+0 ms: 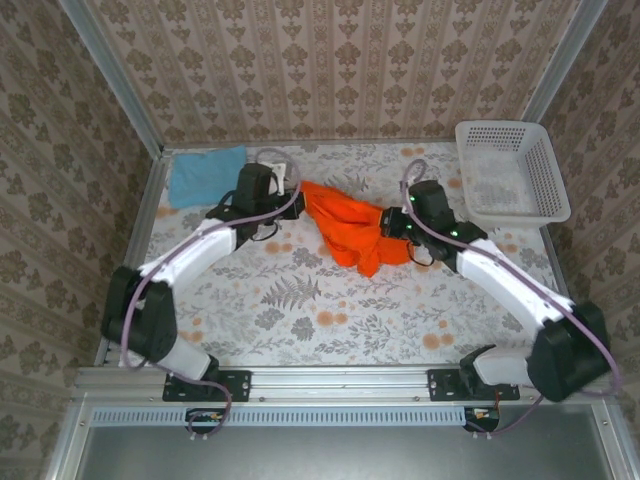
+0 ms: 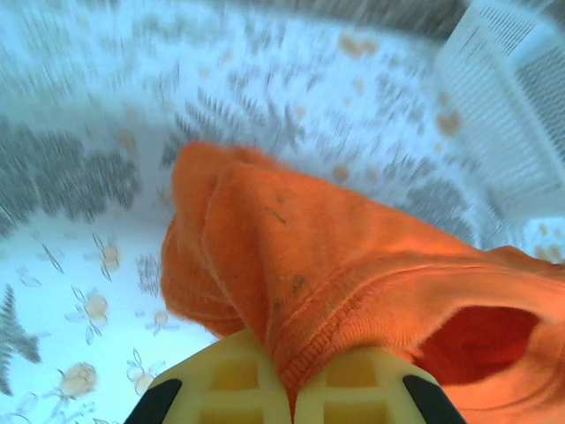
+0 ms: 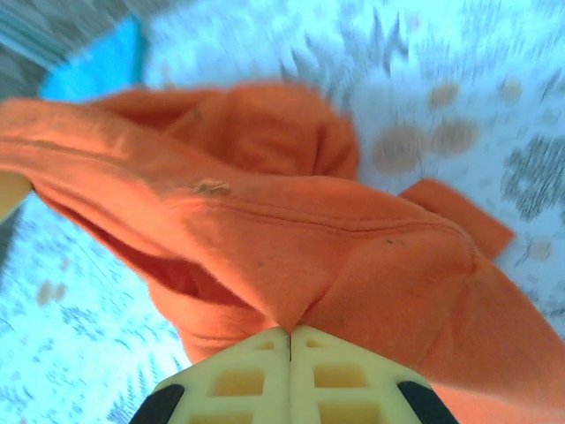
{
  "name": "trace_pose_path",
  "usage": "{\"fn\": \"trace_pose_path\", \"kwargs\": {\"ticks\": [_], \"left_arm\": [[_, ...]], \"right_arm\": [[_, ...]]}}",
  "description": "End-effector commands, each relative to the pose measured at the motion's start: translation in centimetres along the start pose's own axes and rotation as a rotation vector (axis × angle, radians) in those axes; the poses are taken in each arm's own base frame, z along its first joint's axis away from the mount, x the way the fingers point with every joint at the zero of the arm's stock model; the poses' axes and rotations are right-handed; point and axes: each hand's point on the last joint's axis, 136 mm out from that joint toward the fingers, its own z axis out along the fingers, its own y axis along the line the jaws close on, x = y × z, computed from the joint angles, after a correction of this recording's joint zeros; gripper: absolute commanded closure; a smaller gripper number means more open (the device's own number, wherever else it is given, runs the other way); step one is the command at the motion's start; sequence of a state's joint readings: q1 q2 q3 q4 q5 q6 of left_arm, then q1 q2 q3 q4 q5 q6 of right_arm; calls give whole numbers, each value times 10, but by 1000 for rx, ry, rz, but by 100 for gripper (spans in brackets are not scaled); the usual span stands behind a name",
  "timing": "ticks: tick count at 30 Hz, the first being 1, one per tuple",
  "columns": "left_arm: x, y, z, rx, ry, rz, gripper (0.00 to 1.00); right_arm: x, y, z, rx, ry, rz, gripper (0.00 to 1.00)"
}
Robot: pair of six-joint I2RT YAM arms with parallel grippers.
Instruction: Fold and stack the t-shirts
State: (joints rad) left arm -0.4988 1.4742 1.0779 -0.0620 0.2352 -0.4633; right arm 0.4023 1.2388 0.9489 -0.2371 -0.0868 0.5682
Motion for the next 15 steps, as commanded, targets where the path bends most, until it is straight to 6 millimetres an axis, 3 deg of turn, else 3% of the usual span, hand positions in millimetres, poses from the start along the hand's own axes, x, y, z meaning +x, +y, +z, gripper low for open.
{"fn": "trace_pose_path", "kwargs": {"ticks": [1, 4, 6, 12, 15], "left_arm": [[-26, -16, -35, -10, -173, 94, 100], [-40, -33, -64, 12, -273, 137, 100], [-47, -39, -70, 15, -297, 141, 95], [-68, -39, -45, -36, -183, 129, 98], [-81, -53, -45, -1, -163, 145, 97]], "right_arm": [[-24, 3, -39, -22, -176, -25, 100], [-36, 9, -65, -70, -285, -31, 100], [-41, 10, -70, -65, -306, -30, 100], [-63, 0, -51, 44, -251, -40, 100], [-81, 9, -59, 43, -261, -63, 100]]}}
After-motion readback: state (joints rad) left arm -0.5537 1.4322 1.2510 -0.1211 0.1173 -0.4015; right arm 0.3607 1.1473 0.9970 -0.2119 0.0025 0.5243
